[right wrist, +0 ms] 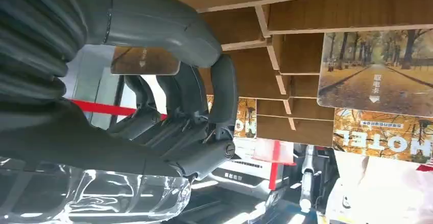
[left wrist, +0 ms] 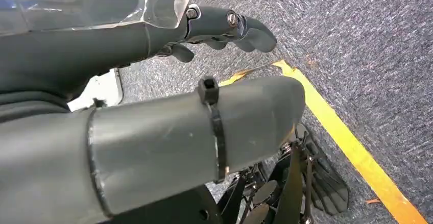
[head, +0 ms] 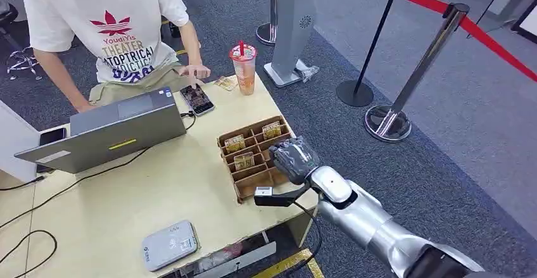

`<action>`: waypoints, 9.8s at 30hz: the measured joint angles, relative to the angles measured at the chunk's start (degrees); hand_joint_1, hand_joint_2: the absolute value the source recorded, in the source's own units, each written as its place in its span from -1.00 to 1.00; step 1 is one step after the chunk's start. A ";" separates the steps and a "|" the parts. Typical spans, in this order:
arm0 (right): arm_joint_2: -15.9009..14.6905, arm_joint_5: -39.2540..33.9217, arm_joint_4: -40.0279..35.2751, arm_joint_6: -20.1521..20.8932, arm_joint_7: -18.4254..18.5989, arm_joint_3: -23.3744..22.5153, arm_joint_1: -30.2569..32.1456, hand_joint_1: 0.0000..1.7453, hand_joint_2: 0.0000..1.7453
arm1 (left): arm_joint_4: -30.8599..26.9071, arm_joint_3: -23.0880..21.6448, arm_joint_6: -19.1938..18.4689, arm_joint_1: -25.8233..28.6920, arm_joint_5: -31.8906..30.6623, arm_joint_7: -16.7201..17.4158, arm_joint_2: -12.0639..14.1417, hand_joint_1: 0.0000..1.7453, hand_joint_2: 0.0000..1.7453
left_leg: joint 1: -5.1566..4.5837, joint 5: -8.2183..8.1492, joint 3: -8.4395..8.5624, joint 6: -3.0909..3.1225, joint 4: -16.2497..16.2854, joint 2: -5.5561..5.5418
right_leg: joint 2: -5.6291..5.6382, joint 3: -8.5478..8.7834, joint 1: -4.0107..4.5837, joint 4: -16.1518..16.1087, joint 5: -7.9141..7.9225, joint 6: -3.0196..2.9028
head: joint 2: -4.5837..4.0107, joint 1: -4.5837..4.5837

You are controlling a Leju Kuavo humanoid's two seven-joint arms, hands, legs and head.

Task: Pass the card to the sensor for recognition and then transmit it.

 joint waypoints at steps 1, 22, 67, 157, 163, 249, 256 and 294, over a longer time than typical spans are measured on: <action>0.00 -0.04 0.00 0.00 0.00 -0.02 0.00 0.60 1.00 | 0.00 0.02 0.00 0.00 0.00 0.00 0.00 -1.00 -1.00 | 0.00 0.00 0.00 0.00 0.00 0.00 | 0.00 0.00 0.00 0.00 0.00 0.00 | 0.00 0.00; -0.09 -0.94 0.17 -0.28 -0.48 -0.28 -1.19 -0.66 1.00 | -0.15 0.02 -0.96 0.02 0.09 0.00 0.02 -1.00 -1.00 | 0.00 0.00 0.06 0.00 0.00 0.02 | 0.02 0.03 0.00 0.00 0.01 0.01 | 0.00 -0.02; -2.40 -0.98 -1.99 1.75 0.46 -1.27 -1.82 0.22 1.00 | -0.17 0.02 -0.59 0.02 1.20 -0.44 0.00 -1.00 -1.00 | 0.00 0.00 0.00 0.00 0.01 0.00 | 0.00 0.01 0.00 0.00 0.00 0.01 | 0.00 0.00; -3.58 -3.02 1.05 3.06 -0.09 -1.05 -4.01 0.12 1.00 | -0.17 0.02 -0.13 0.04 1.79 -0.24 -0.04 -1.00 -1.00 | 0.00 0.00 -0.01 0.01 0.01 0.01 | 0.00 -0.01 0.00 -0.01 0.00 0.01 | 0.00 0.00; -4.28 -4.00 1.05 2.49 -0.11 -1.11 -3.88 0.12 1.00 | -0.17 0.02 -0.57 0.07 1.68 -0.17 0.00 -1.00 -1.00 | -0.01 0.00 -0.02 0.01 0.01 0.00 | 0.00 -0.01 -0.01 -0.01 0.00 0.01 | 0.00 0.00; -6.12 -3.72 -1.46 2.45 0.42 -2.16 -1.26 0.16 1.00 | -0.17 0.00 -1.70 0.32 1.81 -0.20 0.46 -1.00 -1.00 | 0.00 -0.01 -0.04 0.01 0.01 -0.01 | -0.01 -0.03 0.00 -0.01 0.00 0.01 | 0.00 0.00; -6.36 -4.11 -1.46 3.04 0.39 -2.16 -0.69 0.26 1.00 | -0.17 0.00 -2.12 0.36 1.81 -0.17 0.48 -1.00 -1.00 | 0.00 -0.01 -0.04 0.01 0.01 0.00 | 0.00 -0.04 0.00 -0.01 0.00 0.01 | 0.00 -0.02; -7.06 -5.77 1.59 4.05 -0.52 -0.44 -2.74 0.56 1.00 | -0.17 0.00 -2.38 0.81 1.90 0.42 0.98 -1.00 -1.00 | 0.00 -0.01 -0.05 0.01 0.01 0.00 | 0.00 -0.03 0.00 -0.01 0.00 0.01 | 0.00 0.00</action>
